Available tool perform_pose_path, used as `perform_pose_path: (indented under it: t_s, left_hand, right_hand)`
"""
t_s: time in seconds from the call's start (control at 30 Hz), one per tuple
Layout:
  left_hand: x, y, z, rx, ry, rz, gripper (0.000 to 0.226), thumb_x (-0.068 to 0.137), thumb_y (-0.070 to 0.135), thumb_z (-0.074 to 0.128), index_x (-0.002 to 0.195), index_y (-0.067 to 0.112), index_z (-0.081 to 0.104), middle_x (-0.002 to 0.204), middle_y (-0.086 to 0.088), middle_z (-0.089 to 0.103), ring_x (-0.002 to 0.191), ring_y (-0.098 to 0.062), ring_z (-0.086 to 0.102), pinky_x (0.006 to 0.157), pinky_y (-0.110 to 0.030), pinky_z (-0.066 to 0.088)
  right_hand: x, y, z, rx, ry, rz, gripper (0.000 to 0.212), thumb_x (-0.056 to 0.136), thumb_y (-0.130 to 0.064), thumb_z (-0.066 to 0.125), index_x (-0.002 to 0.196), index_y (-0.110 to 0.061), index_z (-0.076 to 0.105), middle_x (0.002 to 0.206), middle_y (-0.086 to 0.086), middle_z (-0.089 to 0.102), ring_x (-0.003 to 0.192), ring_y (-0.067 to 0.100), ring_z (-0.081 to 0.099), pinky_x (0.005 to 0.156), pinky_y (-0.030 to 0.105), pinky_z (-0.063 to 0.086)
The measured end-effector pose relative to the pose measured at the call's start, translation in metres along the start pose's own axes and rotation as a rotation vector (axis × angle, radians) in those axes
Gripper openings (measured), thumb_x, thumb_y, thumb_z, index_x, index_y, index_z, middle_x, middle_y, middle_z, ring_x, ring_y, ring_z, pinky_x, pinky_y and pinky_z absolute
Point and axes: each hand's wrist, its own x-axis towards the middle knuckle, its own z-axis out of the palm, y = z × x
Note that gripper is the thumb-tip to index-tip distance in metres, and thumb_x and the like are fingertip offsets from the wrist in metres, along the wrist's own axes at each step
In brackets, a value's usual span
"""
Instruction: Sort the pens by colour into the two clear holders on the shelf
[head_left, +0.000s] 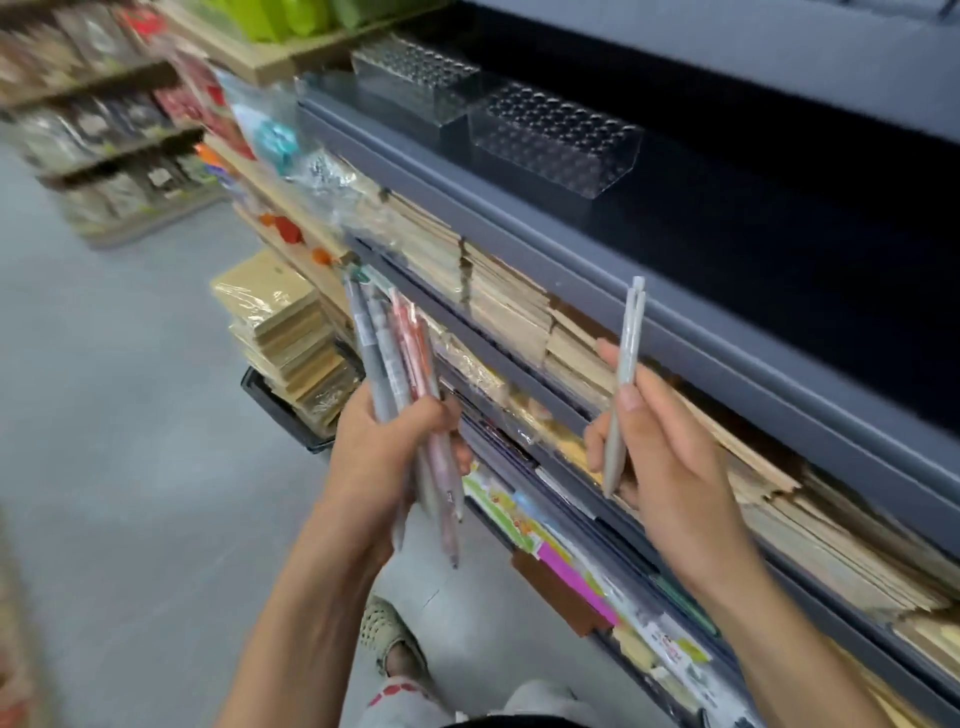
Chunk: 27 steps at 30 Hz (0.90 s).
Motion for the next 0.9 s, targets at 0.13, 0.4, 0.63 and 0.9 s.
perform_pose_path:
  t_s: [0.13,0.4,0.63,0.9]
  left_hand:
    - [0.034,0.018,-0.053,0.009,0.027,0.004,0.04,0.068,0.009,0.067,0.105,0.005,0.052,0.063,-0.003,0.062,0.05,-0.023,0.061,0.049,-0.029,0.052]
    - [0.123,0.057,-0.136,0.042,-0.108,0.005,0.029,0.07,0.01,0.067,0.097,0.012,0.055,0.064,-0.004,0.062,0.052,-0.023,0.061,0.053,-0.031,0.053]
    - [0.199,0.082,-0.161,0.044,-0.239,-0.032,0.034,0.071,0.008,0.067,0.103,0.01,0.057,0.066,-0.007,0.063,0.051,-0.022,0.061,0.053,-0.03,0.054]
    - [0.296,0.104,-0.164,0.038,-0.288,-0.039,0.032,0.078,0.005,0.067,0.108,0.014,0.057,0.07,-0.004,0.068,0.058,-0.023,0.065,0.059,-0.032,0.057]
  right_hand:
    - [0.041,-0.014,0.055,-0.013,-0.033,-0.012,0.024,0.102,-0.052,0.029,0.106,-0.054,0.052,0.075,0.001,0.056,0.065,0.02,0.054,0.066,0.036,0.051]
    - [0.123,-0.033,0.15,0.048,0.16,0.029,0.02,0.097,-0.054,0.035,0.104,-0.045,0.052,0.067,-0.007,0.056,0.057,0.024,0.044,0.053,0.024,0.046]
    - [0.185,-0.05,0.18,0.119,0.284,0.031,0.016,0.099,-0.041,0.047,0.103,-0.031,0.058,0.084,0.001,0.068,0.055,0.016,0.06,0.047,0.023,0.049]
    - [0.283,-0.062,0.176,0.165,0.416,-0.108,0.012,0.099,-0.027,0.054,0.105,-0.019,0.061,0.087,0.008,0.073,0.071,0.025,0.072,0.053,0.026,0.056]
